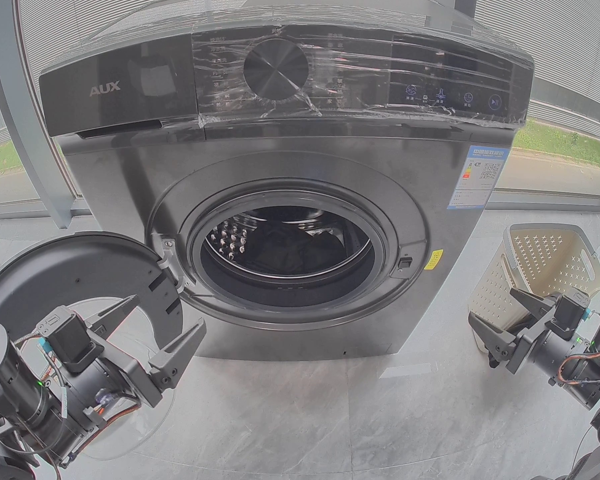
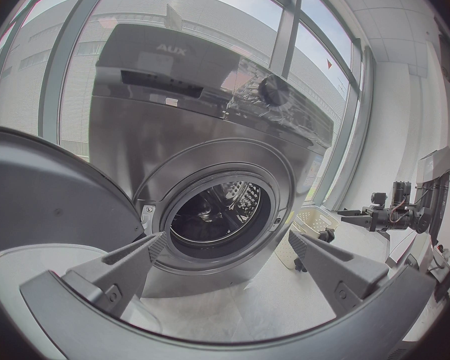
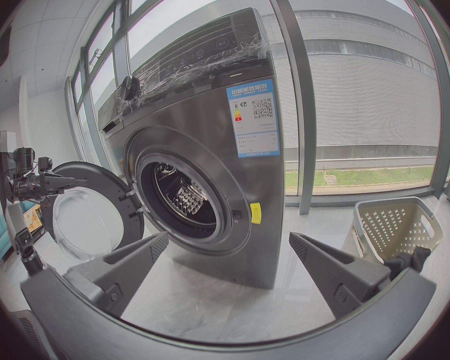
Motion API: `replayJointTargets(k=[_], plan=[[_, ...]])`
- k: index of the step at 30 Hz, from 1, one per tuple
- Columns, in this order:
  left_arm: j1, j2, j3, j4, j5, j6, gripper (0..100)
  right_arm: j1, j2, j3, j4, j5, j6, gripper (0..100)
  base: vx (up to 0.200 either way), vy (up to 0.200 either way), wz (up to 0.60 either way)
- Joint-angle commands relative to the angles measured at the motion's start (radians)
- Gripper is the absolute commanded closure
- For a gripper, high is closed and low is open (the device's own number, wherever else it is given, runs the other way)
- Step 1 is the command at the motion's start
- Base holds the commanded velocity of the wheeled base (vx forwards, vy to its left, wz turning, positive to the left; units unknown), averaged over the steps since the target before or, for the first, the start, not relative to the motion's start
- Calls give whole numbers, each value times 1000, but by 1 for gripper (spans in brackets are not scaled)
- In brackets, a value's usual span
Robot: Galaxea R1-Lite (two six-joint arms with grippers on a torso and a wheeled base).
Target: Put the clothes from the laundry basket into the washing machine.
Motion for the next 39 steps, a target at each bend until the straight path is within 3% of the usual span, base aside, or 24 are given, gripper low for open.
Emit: replayJointTargets(k=[1,6,7,10,14,19,23,25,26,27,29,30,34,39], plan=[[29,-84,33,7,-1,34,0,-14,-158,17,123,-8,-2,0,-200,0,0],[58,-131,79,9,2,74,0,-11,-296,17,302,-77,-3,0,-200,0,0],[72,-158,89,19,7,83,0,-11,-370,17,384,-100,-3,0,-200,0,0],[103,-223,89,71,36,81,0,-19,-507,17,509,-113,3,0,-200,0,0],[141,-330,89,216,77,71,0,-80,-731,17,721,-111,5,0,-100,0,0],[150,-565,89,452,70,72,0,-131,-1017,17,1002,-106,-8,0,0,0,0],[155,-730,89,608,70,71,0,-150,-1145,11,1079,-106,-8,0,0,0,0],[173,-841,89,726,70,54,0,-181,-1192,11,1097,-106,-8,0,0,0,0],[176,-878,89,765,70,32,0,-201,-1206,13,1098,-105,-11,0,0,0,0],[181,-901,89,786,70,17,0,-219,-1218,14,1098,-102,-14,0,0,0,0],[182,-905,89,791,70,14,0,-226,-1220,14,1097,-102,-15,0,0,0,0],[228,-939,89,808,71,0,0,-264,-1248,17,1098,-77,-40,0,0,0,0],[327,-1025,89,875,68,20,0,-305,-1367,17,1204,-51,-42,0,0,-50,0],[399,-1115,89,1013,33,52,0,-325,-1422,17,1309,-67,-31,0,0,-200,0]])
